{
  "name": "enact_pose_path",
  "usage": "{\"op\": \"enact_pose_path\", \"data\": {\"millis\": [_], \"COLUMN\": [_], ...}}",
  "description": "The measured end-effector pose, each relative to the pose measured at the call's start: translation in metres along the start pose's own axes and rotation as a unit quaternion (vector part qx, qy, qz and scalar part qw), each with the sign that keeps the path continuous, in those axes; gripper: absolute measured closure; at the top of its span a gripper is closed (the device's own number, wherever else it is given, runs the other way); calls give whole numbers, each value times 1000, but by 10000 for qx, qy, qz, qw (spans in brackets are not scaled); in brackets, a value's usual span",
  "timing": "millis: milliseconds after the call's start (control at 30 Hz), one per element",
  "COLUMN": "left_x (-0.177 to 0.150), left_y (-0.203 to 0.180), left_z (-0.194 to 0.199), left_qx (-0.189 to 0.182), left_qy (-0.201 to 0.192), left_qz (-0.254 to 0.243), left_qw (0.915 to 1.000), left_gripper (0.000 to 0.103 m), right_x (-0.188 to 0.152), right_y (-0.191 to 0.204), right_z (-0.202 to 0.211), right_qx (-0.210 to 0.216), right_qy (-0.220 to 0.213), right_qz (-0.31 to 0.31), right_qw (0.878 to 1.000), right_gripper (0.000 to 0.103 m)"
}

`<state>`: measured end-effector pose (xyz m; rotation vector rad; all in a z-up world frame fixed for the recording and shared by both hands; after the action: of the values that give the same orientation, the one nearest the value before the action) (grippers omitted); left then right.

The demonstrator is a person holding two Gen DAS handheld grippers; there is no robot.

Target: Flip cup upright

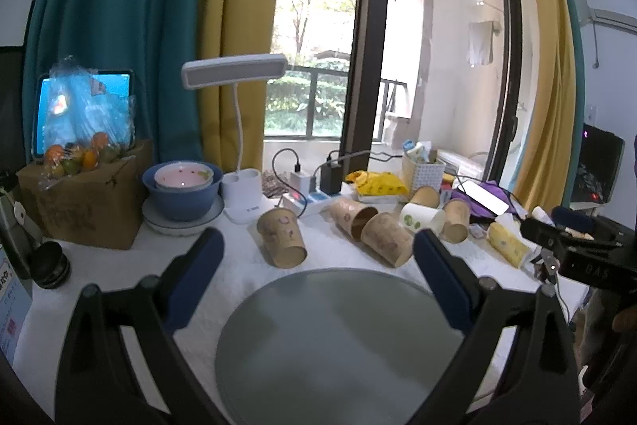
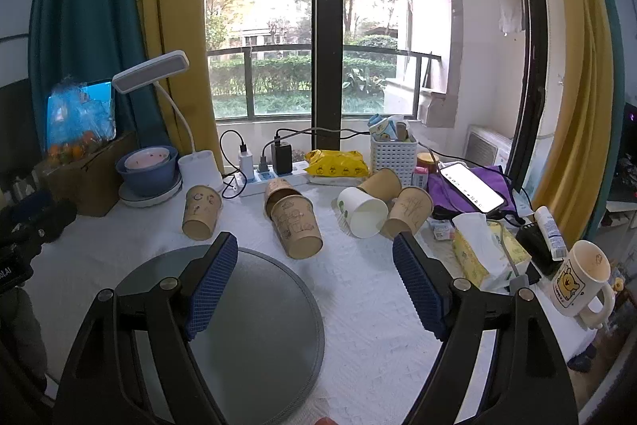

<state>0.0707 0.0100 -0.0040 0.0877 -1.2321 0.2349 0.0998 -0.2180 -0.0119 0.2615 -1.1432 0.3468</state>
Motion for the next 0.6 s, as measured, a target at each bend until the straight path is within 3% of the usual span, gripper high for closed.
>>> {"op": "enact_pose_path", "data": {"millis": [600], "left_x": [2], "left_y": [3], "left_z": [-2], "left_qx": [13], "left_qy": [3], "left_qz": [18], "left_qw": [10000], "left_gripper": [6], "right_x": [-2], "right_y": [1], "right_z": [0], "right_qx": [0], "right_qy": [8], "right_qz": [3], "right_qw": [10000], "right_gripper": [20]}}
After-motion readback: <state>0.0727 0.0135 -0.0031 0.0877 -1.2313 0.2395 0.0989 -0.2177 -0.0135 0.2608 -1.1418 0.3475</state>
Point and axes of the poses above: each gripper's, at about its wrist camera, not at the fingertips, and z roughly against the way its jaws point, y to its left, x to its top, the point moved 6 cm from there along -z, roughly the way its jaws point, and after that the axes turned 10 degrees about x, right-handed, at the moved point
